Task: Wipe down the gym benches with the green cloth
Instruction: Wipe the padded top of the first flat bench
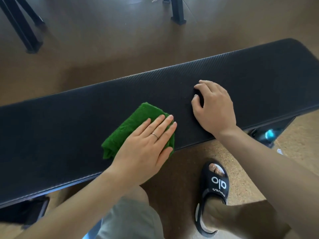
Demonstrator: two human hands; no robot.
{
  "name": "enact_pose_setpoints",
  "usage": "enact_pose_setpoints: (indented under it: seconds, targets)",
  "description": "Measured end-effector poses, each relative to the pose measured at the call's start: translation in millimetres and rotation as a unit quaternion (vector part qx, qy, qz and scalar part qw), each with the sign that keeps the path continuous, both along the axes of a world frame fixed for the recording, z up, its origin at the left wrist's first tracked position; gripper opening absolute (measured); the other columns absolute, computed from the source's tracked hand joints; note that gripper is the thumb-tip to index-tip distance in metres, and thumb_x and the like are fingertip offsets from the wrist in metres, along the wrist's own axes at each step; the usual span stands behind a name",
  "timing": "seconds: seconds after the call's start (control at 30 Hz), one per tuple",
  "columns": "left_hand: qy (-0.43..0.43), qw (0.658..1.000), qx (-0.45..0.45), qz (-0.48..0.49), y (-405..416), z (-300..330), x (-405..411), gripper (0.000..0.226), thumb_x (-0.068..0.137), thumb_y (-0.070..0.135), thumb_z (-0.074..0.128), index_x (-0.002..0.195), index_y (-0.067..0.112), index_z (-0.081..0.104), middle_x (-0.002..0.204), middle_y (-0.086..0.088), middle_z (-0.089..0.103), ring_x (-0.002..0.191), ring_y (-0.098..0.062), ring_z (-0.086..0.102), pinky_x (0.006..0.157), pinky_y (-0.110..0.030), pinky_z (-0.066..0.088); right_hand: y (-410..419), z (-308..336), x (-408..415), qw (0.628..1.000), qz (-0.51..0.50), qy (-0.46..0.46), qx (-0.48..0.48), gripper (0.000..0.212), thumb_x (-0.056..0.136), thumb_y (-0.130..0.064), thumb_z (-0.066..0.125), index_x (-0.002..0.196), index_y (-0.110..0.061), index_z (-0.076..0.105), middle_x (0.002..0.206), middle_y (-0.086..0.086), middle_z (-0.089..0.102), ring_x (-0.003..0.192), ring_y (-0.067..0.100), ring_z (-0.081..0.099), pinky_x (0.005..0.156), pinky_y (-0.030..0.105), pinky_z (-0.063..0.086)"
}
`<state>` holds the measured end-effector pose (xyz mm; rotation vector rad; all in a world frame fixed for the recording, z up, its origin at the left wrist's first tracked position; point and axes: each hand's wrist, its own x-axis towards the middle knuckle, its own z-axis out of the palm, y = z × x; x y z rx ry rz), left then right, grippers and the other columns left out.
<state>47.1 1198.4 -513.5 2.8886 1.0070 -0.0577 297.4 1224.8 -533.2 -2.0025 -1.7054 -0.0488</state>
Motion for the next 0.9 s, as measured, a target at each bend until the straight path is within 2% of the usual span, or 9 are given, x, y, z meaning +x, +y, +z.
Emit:
enact_pose_setpoints:
  seconds: [0.07, 0.17, 0.27, 0.33, 0.43, 0.5, 0.6, 0.77, 0.9]
  targets:
    - [-0.013, 1.000, -0.002, 0.012, 16, 0, 8, 0.059, 0.110, 0.045, 0.022, 0.164, 0.020, 0.022, 0.172, 0.001, 0.017, 0.159, -0.016, 0.013, 0.130, -0.039, 0.015, 3, 0, -1, 1.000, -0.004, -0.002, 0.001, 0.033, 0.100, -0.028, 0.050, 0.123, -0.013, 0.068, 0.136, 0.005, 0.065, 0.130, 0.024, 0.057, 0.115, 0.040, 0.040]
    - [-0.038, 0.996, -0.006, 0.081, 55, -1, 47, 0.058, 0.110, 0.042, 0.021, 0.165, 0.022, 0.020, 0.172, 0.003, 0.016, 0.159, -0.014, 0.012, 0.130, -0.037, 0.012, 8, 0, -2, 1.000, -0.009, -0.006, 0.010, 0.032, 0.099, -0.029, 0.050, 0.119, -0.013, 0.069, 0.131, 0.004, 0.067, 0.125, 0.023, 0.060, 0.112, 0.040, 0.043]
    - [0.007, 0.991, -0.018, 0.132, 71, -4, 82, 0.061, 0.111, 0.043, 0.019, 0.165, 0.019, 0.010, 0.174, -0.001, 0.005, 0.160, -0.017, 0.003, 0.130, -0.038, 0.004, 3, 1, -2, 1.000, -0.013, -0.006, 0.025, 0.030, 0.098, -0.026, 0.052, 0.116, -0.011, 0.070, 0.126, 0.005, 0.070, 0.121, 0.023, 0.062, 0.109, 0.040, 0.045]
    - [0.007, 0.992, -0.007, 0.122, 58, -5, 85, 0.064, 0.110, 0.047, 0.018, 0.165, 0.015, 0.011, 0.174, -0.006, 0.007, 0.161, -0.020, 0.004, 0.130, -0.041, 0.006, -1, 3, -2, 1.000, -0.017, 0.002, 0.025, 0.030, 0.098, -0.025, 0.052, 0.117, -0.011, 0.071, 0.128, 0.004, 0.070, 0.122, 0.022, 0.061, 0.110, 0.038, 0.044]
    - [-0.020, 0.997, 0.035, 0.066, 19, -4, 51, 0.073, 0.107, 0.057, 0.020, 0.164, 0.012, 0.020, 0.172, -0.008, 0.016, 0.160, -0.023, 0.013, 0.129, -0.046, 0.017, -1, 7, -4, 1.000, -0.020, 0.011, 0.017, 0.030, 0.099, -0.024, 0.053, 0.119, -0.011, 0.070, 0.130, 0.004, 0.069, 0.124, 0.022, 0.061, 0.111, 0.036, 0.042]
    - [0.000, 0.998, 0.064, 0.029, 1, -8, 22, 0.081, 0.104, 0.065, 0.030, 0.164, 0.012, 0.021, 0.172, -0.008, 0.018, 0.159, -0.024, 0.017, 0.128, -0.047, 0.020, -2, 8, -5, 1.000, -0.023, 0.014, 0.016, 0.030, 0.099, -0.023, 0.053, 0.119, -0.011, 0.070, 0.131, 0.004, 0.069, 0.124, 0.022, 0.061, 0.110, 0.036, 0.042]
    - [0.024, 0.992, 0.114, 0.051, -5, -12, -19, 0.085, 0.100, 0.067, 0.044, 0.163, 0.012, 0.026, 0.169, -0.007, 0.026, 0.156, -0.024, 0.026, 0.125, -0.048, 0.027, -3, 10, -6, 0.999, -0.023, 0.021, 0.006, 0.031, 0.100, -0.024, 0.051, 0.121, -0.010, 0.070, 0.133, 0.004, 0.068, 0.126, 0.023, 0.060, 0.110, 0.037, 0.043]
    - [0.035, 0.990, 0.125, 0.054, -3, -11, -86, 0.086, 0.098, 0.068, 0.044, 0.160, 0.010, 0.034, 0.168, -0.006, 0.031, 0.154, -0.024, 0.031, 0.122, -0.051, 0.032, -5, 13, -8, 0.999, -0.018, 0.029, 0.000, 0.032, 0.101, -0.023, 0.050, 0.121, -0.009, 0.070, 0.133, 0.006, 0.069, 0.125, 0.024, 0.061, 0.109, 0.036, 0.044]
    - [0.063, 0.988, 0.137, 0.044, -2, -15, -74, 0.086, 0.102, 0.063, 0.037, 0.159, 0.000, 0.029, 0.168, -0.017, 0.025, 0.156, -0.031, 0.026, 0.123, -0.053, 0.031, -1, 8, -6, 1.000, -0.010, 0.011, 0.002, 0.035, 0.101, -0.026, 0.047, 0.119, -0.007, 0.070, 0.130, 0.009, 0.069, 0.121, 0.027, 0.063, 0.110, 0.040, 0.045]
